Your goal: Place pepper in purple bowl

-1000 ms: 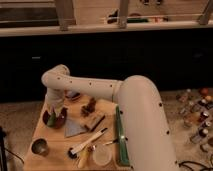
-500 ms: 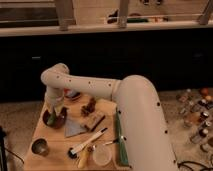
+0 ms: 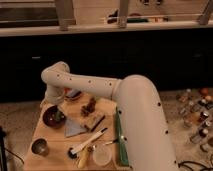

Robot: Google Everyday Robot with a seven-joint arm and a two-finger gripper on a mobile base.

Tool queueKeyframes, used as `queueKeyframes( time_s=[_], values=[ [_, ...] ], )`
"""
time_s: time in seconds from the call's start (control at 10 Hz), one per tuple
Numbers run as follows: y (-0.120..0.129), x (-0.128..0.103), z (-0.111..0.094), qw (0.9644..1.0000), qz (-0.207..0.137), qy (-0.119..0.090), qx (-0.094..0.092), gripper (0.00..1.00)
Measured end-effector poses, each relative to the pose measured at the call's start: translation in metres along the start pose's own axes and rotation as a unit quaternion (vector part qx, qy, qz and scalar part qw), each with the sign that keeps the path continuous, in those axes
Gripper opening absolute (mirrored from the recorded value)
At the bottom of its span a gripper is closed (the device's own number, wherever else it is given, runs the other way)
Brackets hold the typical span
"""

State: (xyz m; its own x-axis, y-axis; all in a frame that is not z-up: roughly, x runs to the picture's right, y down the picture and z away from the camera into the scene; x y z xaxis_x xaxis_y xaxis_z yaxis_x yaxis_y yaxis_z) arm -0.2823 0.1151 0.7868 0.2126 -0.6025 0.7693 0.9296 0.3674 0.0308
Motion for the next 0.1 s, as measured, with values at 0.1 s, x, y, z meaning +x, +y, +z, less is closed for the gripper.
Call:
queueKeyframes(
  time_s=[0.1],
  values=[
    [-0.0006,0.0006,-0.001,1.0,-0.001,0.001,0.001,0.8]
  ],
)
